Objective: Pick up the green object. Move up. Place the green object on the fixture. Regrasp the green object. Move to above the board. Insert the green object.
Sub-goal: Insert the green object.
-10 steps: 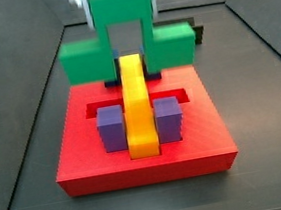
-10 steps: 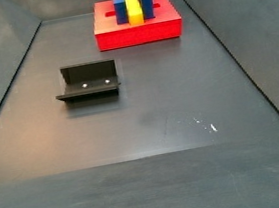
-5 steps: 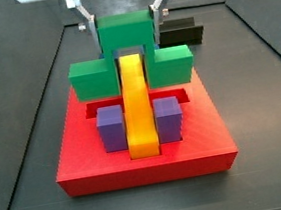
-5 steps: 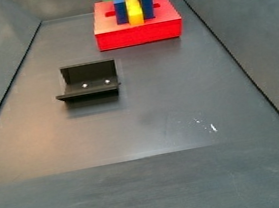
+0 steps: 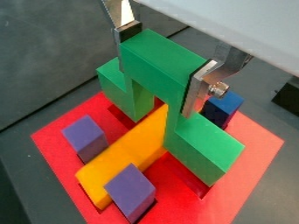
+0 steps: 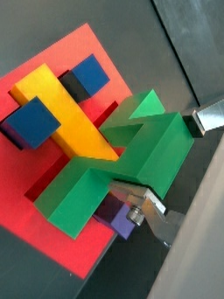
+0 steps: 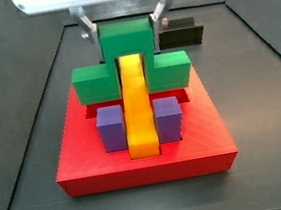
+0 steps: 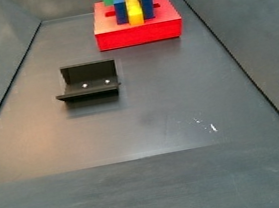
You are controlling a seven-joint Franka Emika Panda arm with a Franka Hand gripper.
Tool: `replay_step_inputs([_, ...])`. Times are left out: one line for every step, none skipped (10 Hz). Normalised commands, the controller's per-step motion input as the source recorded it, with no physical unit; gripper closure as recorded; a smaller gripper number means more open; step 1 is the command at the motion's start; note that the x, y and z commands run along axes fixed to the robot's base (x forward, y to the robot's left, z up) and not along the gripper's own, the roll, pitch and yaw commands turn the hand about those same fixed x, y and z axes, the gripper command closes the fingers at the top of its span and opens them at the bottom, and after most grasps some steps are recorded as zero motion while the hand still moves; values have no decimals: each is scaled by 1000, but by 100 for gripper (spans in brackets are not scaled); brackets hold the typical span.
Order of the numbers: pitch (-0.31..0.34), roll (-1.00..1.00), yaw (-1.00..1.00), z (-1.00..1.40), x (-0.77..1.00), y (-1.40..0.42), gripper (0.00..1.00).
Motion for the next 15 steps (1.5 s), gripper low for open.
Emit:
replay_step_inputs([-24,-3,0,-314,120,26,100])
replay_step_inputs([-33,-7,0,-311,63,14,100])
replay_step_inputs([-34,-21,0,-294,74,0,100])
replay_step_inputs([-37,-27,0,-303,77,0,100])
replay_step_inputs([-50,-53,0,-323,74,0,100])
replay_step_inputs([-70,-113,0,-329,83,0,100])
replay_step_inputs([-83,-197,0,-211,3,0,100])
replay_step_inputs([-103,-266,-86,-140,0,69,100])
replay_step_inputs([-114,-303,-126,-103,-223,203,100])
replay_step_inputs([-144,-321,-126,-91,-189,157,100])
replay_step_inputs([-150,-290,-131,-120,-163,140,100])
replay_step_inputs([-131,-239,-129,-140,-206,129,100])
replay_step_inputs([-101,-256,-69,-57,-271,46,100])
replay_step_inputs([-123,-219,0,0,-180,0,100])
replay_step_inputs([-69,-74,0,-69,0,-71,100])
